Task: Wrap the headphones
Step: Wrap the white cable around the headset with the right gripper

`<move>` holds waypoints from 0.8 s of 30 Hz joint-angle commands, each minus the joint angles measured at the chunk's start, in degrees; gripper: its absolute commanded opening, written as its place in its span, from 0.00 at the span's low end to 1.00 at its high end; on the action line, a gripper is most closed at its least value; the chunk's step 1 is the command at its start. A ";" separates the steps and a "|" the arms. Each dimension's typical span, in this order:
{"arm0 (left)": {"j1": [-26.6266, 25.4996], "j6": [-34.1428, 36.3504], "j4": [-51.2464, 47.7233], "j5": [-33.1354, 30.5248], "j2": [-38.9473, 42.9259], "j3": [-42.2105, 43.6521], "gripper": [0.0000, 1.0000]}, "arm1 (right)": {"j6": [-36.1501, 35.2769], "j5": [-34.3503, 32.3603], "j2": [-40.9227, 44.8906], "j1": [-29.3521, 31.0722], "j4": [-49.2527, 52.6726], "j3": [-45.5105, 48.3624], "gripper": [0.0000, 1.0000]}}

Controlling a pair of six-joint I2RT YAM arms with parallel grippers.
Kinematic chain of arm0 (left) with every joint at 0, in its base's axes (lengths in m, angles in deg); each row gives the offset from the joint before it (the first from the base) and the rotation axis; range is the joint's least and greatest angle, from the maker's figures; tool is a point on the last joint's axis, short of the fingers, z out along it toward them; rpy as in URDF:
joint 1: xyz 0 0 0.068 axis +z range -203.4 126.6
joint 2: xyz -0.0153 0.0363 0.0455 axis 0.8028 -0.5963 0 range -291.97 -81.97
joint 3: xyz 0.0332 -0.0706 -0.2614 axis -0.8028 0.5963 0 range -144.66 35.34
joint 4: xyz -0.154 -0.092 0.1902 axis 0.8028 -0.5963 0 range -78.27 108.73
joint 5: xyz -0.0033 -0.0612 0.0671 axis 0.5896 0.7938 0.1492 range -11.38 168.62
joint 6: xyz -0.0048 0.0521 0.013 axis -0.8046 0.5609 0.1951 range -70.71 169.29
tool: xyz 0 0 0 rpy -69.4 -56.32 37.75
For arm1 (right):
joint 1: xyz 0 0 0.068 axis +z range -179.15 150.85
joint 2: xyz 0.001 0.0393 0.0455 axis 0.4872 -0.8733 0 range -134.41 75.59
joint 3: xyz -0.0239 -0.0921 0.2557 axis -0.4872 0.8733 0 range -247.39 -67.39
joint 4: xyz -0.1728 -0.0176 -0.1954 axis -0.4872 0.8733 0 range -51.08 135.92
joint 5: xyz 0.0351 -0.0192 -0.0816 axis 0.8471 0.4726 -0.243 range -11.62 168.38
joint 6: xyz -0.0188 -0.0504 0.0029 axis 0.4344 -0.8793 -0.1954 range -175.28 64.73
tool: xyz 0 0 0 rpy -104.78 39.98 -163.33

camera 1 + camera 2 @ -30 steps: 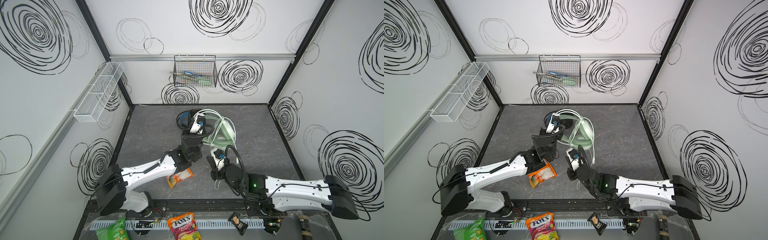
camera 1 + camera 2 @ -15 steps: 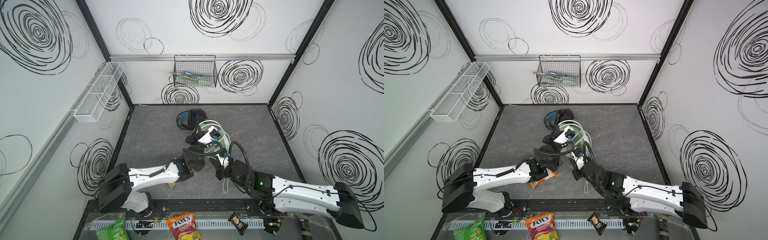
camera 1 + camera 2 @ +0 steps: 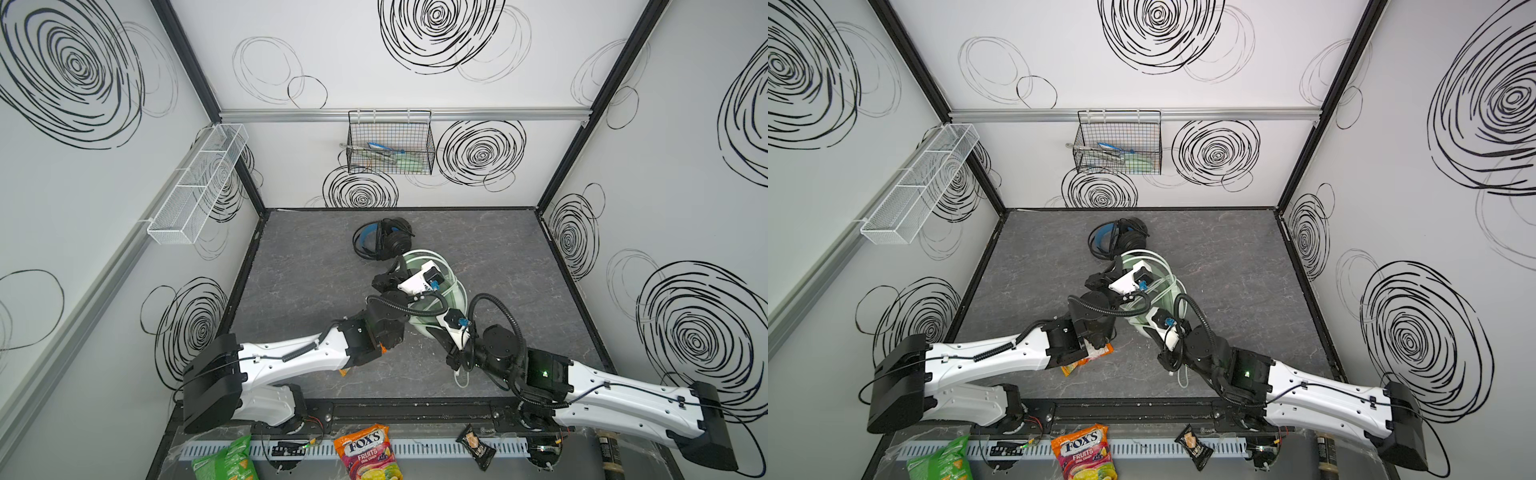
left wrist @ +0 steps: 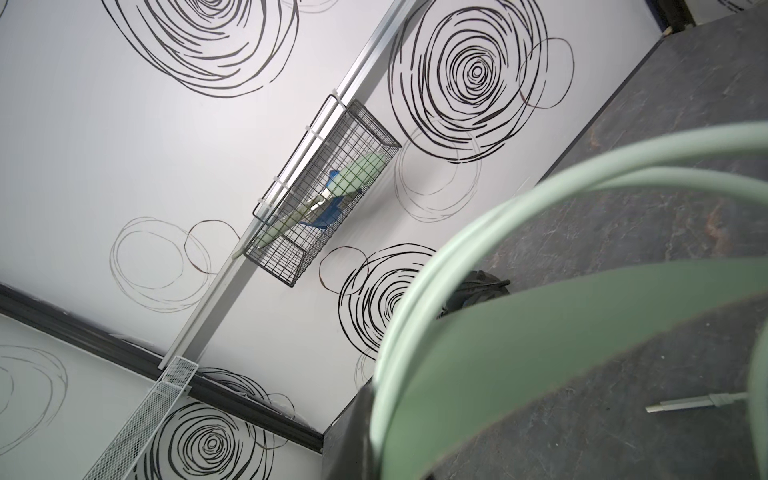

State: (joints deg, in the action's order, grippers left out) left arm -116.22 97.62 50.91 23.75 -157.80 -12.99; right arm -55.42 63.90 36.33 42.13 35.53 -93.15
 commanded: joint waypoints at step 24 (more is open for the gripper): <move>-0.63 -7.37 -12.83 -2.26 1.52 -3.08 0.00 | -0.30 -2.03 3.41 -1.24 -3.01 -1.49 0.04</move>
State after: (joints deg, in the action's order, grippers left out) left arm -117.58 88.86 38.48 23.72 -158.04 -17.10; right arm -55.37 64.84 36.85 41.35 34.21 -92.65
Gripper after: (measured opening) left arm 0.087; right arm 0.070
